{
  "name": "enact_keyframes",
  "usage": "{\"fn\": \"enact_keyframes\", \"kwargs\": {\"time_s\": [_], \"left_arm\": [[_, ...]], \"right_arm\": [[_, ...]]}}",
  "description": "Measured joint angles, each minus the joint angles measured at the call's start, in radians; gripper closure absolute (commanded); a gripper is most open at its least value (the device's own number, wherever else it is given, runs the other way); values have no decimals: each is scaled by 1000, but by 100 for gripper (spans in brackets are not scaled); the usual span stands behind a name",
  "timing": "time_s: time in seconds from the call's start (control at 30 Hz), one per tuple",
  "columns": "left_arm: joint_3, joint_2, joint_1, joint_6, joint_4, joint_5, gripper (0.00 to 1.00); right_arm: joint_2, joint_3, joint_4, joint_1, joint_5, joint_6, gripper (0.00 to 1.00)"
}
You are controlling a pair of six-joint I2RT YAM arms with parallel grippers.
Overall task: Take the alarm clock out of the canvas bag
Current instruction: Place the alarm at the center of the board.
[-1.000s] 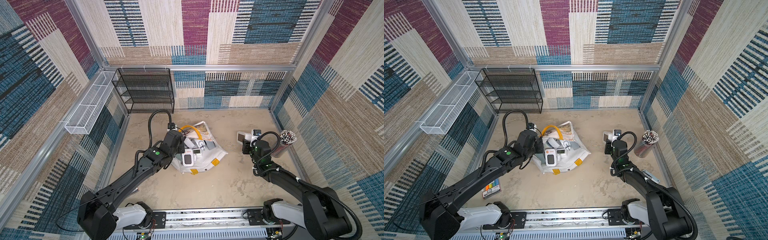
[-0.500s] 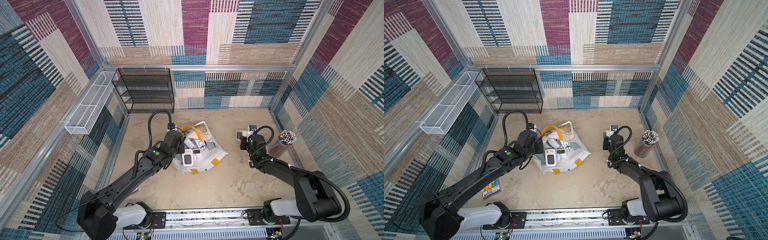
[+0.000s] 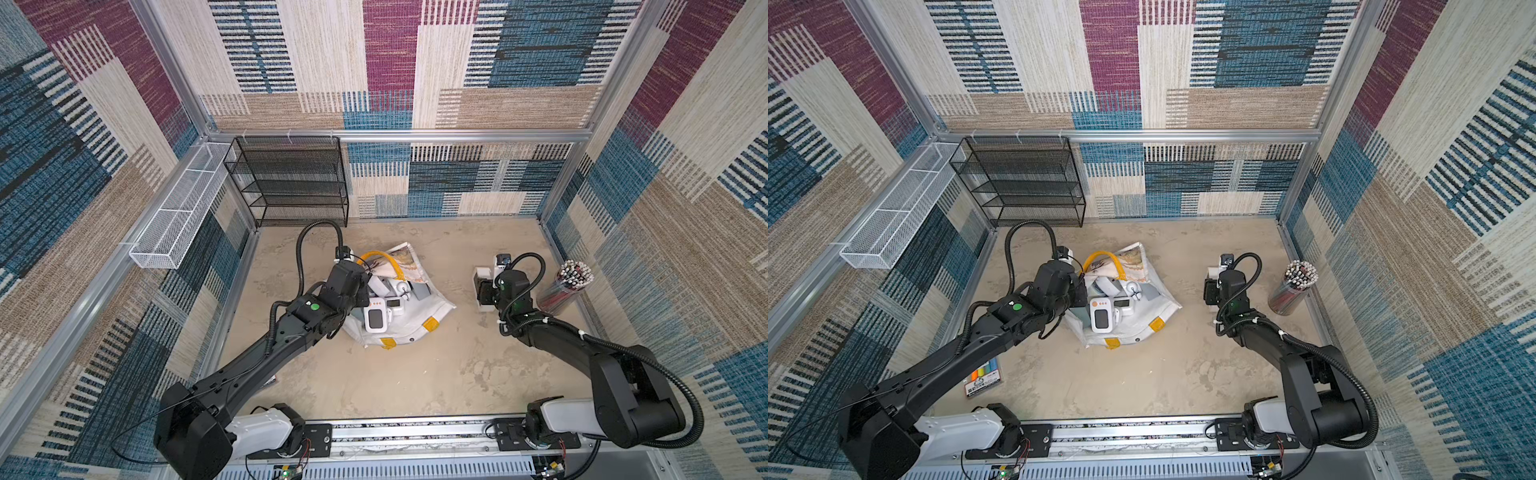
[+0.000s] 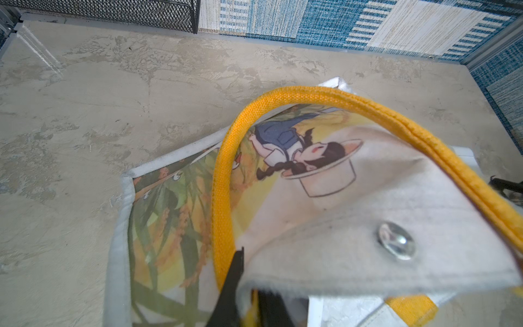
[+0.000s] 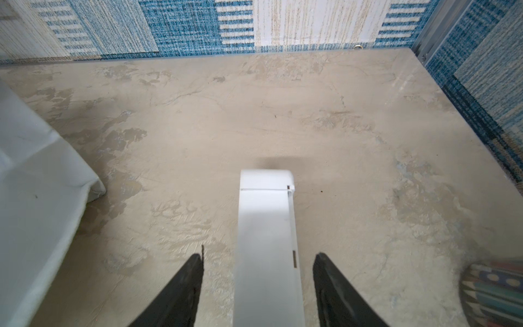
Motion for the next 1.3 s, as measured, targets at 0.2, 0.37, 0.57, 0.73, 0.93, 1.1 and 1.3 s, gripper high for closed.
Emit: {"fn": "enact_keyframes", "kwargs": {"time_s": [0.2, 0.37, 0.57, 0.73, 0.93, 1.1, 1.3], "left_arm": [[0, -1, 0, 0, 0, 0, 100], [0, -2, 0, 0, -1, 0, 100], [0, -2, 0, 0, -1, 0, 100], [0, -2, 0, 0, -1, 0, 100], [0, -4, 0, 0, -1, 0, 100], [0, -5, 0, 0, -2, 0, 100], [-4, -10, 0, 0, -3, 0, 100]], "right_arm": [[-1, 0, -34, 0, -7, 9, 33], [-9, 0, -51, 0, -7, 16, 26], [-28, 0, -62, 0, -7, 19, 19], [-34, 0, -72, 0, -7, 20, 15], [-57, 0, -77, 0, -8, 24, 8], [-102, -5, -84, 0, -27, 37, 0], [-194, -30, -85, 0, -57, 85, 0]]}}
